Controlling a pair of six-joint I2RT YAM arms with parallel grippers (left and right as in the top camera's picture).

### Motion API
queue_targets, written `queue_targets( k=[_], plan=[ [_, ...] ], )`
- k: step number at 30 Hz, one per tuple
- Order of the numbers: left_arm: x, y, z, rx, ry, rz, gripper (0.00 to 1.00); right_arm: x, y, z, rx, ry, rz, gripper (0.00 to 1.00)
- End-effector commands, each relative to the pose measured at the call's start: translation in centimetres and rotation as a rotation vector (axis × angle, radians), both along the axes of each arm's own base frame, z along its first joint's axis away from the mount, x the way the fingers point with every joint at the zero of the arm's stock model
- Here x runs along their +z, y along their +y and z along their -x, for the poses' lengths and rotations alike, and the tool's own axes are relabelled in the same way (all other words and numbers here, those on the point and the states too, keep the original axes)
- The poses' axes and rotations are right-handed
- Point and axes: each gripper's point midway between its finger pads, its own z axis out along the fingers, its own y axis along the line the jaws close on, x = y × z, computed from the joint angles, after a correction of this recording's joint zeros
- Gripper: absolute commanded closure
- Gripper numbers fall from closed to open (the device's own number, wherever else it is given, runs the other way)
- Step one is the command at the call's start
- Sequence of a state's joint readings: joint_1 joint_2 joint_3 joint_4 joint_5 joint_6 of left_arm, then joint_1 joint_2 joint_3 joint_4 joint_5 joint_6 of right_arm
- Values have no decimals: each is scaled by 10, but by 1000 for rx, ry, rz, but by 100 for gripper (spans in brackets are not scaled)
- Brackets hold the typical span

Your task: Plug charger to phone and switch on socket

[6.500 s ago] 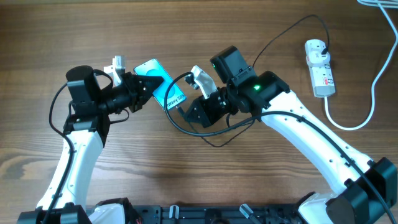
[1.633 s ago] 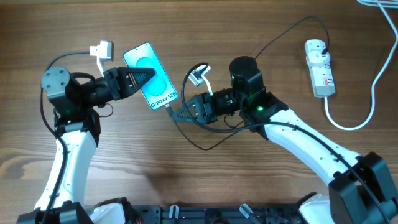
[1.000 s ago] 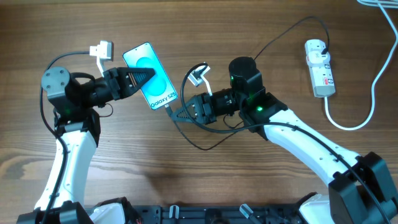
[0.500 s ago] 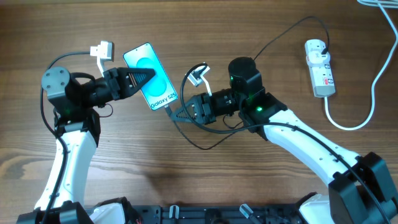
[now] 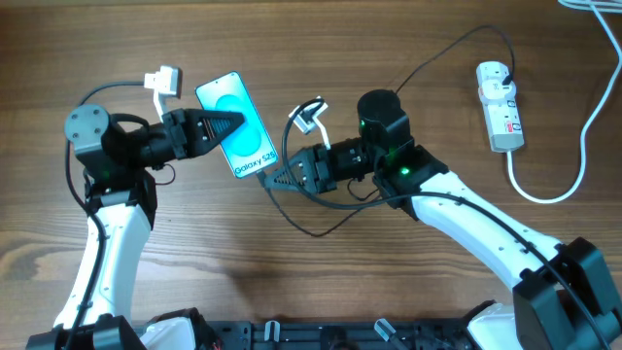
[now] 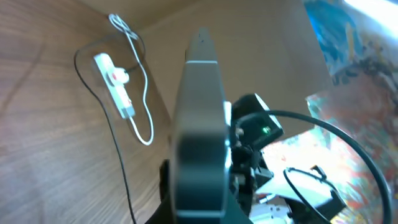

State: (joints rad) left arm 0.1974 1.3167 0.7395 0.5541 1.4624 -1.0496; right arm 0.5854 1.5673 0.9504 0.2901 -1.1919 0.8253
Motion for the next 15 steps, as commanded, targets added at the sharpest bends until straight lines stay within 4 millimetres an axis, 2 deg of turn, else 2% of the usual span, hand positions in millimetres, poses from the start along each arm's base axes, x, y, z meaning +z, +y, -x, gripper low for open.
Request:
queue_targets(
  k=[1,11,15],
  plan=[
    [6,-3,6,-41,-42,-10,96,-5,0,1,15,12,7,75],
    [6,1,-7,40,-74,-22,96,-1,-3,15,94,54,-9,75],
    [6,3,-12,69,-73,-23,96,-4,11,22,80,41,10,70]
  ],
)
